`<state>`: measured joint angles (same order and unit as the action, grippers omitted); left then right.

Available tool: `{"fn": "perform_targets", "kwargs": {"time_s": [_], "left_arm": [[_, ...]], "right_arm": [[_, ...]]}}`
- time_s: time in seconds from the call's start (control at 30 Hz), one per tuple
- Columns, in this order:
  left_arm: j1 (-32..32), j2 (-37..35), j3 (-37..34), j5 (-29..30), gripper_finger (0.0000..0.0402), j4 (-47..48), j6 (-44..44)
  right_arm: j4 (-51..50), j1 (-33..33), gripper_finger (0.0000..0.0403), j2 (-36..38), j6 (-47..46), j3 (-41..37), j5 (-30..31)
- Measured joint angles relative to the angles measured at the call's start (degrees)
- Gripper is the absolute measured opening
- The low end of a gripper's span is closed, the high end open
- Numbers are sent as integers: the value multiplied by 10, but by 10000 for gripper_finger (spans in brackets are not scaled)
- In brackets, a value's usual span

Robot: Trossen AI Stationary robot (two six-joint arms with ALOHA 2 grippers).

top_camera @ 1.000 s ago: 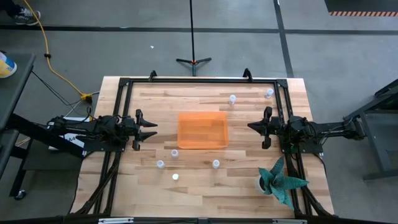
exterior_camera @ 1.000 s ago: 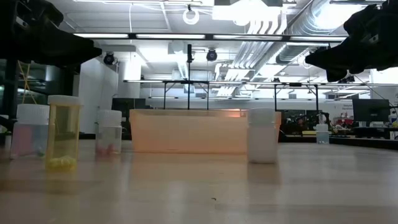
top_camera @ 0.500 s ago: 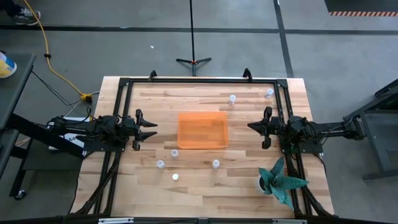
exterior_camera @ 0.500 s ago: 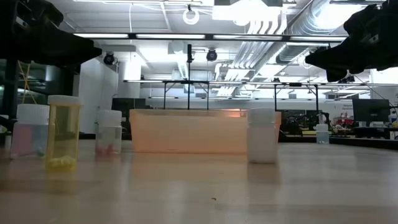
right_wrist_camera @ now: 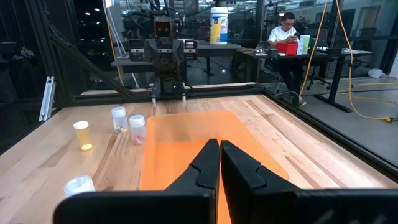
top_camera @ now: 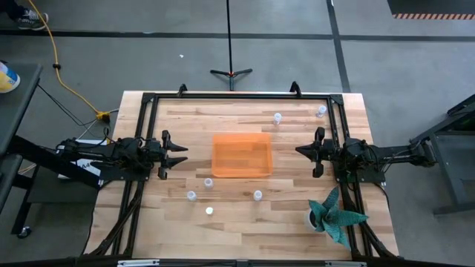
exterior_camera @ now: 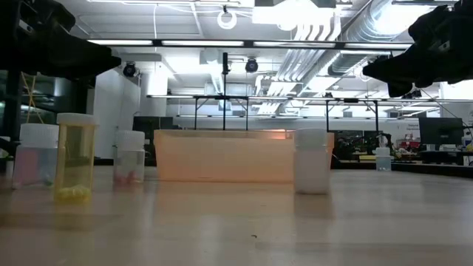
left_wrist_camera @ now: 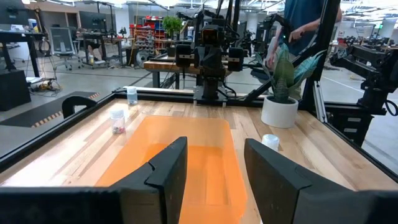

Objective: Pick and place pill bottles into a basket

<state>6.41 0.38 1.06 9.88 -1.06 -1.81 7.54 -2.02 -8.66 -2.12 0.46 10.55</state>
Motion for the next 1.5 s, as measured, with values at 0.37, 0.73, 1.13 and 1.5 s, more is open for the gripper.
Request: {"fn": "perform_targets", "kwargs": {"time_s": [0.37,0.73,1.13,1.5], "left_arm": [[0,0,0,0,195,0,0],[0,0,0,0,195,0,0],[0,0,0,15,195,-1,0],[0,0,0,42,195,-8,0]], "right_arm": [[0,0,7,0,1,0,0],[5,0,7,0,82,0,0],[64,48,24,-8,56,35,122],[25,155,171,-172,50,152,164]]}}
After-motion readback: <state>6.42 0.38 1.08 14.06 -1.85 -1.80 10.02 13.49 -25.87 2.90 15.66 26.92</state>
